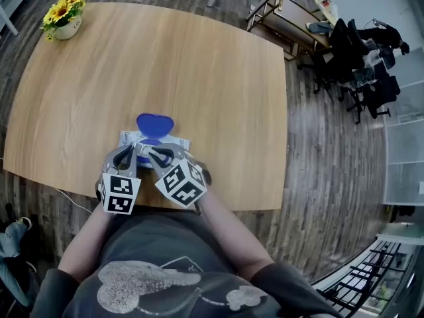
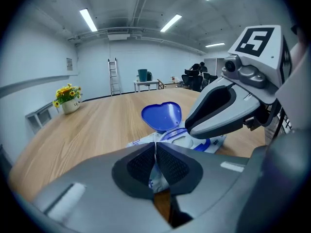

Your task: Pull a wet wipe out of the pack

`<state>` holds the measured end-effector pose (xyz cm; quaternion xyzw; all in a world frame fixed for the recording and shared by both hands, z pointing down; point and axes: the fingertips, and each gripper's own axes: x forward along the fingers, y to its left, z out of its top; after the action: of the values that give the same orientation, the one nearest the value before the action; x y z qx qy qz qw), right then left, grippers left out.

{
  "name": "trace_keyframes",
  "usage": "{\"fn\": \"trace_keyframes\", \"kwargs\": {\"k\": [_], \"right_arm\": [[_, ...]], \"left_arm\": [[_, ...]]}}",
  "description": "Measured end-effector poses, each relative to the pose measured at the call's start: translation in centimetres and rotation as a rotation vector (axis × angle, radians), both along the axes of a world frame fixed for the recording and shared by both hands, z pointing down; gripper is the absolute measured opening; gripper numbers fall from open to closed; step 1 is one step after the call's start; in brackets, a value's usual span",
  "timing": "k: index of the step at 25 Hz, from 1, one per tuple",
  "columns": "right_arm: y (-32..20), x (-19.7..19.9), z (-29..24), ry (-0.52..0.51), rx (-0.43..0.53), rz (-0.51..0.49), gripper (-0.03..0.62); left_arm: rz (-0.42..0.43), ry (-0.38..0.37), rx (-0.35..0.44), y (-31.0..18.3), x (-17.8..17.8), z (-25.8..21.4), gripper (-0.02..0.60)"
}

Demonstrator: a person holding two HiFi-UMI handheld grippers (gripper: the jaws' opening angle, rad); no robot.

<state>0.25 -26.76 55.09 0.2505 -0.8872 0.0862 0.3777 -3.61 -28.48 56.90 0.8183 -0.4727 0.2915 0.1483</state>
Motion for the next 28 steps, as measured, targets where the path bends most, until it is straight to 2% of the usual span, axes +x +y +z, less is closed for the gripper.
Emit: {"fn": "trace_keyframes", "kwargs": {"k": [4, 8, 16, 22, 28], "right_arm": [[0.0, -0.7, 1.8, 0.070, -0.083, -0.040, 0.084], [0.0, -0.8, 3.0, 0.123, -0.113, -0.056, 0.094], [-0.6, -1.0, 4.3, 0.204, -0.142, 0.006, 0.098], [-0.8, -1.0, 4.4, 0.191, -0.187, 0.052, 0.064], [-1.0, -0.9, 4.4, 0.168, -0.154, 0.082, 0.014]], "left_arm": [[0.018, 0.019, -0.027, 0.0, -0.1, 0.7, 0.032], [0.034, 0.032, -0.043, 0.0, -0.2, 1.2, 0.034], [0.076, 0.038, -0.061, 0.0, -0.3, 2.0, 0.032], [0.089, 0.046, -0.070, 0.3, -0.1, 2.1, 0.032], [0.098, 0.048, -0.077, 0.2, -0.1, 2.1, 0.032]]}}
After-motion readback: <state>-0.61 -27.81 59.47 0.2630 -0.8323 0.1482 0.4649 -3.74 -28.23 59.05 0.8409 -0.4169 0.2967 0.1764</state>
